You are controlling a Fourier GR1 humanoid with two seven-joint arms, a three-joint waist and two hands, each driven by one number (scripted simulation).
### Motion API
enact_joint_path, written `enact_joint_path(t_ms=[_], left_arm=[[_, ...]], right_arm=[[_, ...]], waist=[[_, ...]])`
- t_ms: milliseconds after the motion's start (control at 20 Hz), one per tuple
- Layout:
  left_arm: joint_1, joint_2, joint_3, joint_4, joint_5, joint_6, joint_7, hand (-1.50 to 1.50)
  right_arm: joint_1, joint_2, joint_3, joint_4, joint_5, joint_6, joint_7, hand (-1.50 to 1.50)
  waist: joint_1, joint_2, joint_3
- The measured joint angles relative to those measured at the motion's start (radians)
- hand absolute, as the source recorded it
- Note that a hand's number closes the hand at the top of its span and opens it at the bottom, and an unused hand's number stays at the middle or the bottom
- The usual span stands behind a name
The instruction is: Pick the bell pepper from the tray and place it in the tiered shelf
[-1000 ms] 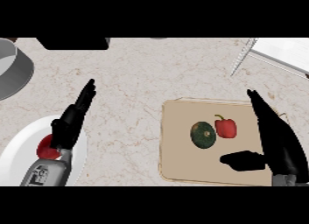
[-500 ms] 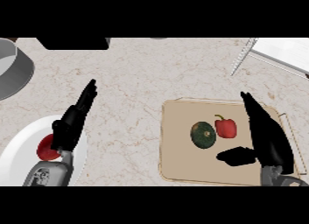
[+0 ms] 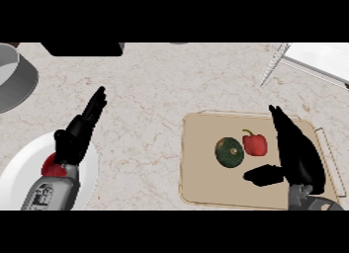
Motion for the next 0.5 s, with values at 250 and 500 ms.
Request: enact_joint_path(t_ms=[250, 500], left_arm=[[-0.018, -0.013, 0.011, 0.001, -0.014, -0.005, 0.010, 0.00], [0.006, -0.036, 0.004, 0.003, -0.035, 0.002, -0.009, 0.00]], right_arm=[[-0.026, 0.018, -0.027, 0.083, 0.022, -0.024, -0.040, -1.50], [-0.042, 0.036, -0.042, 0.174, 0.043, -0.063, -0.085, -1.50]], waist=[[0.000, 0.000, 0.000], [0.001, 0.000, 0.000]])
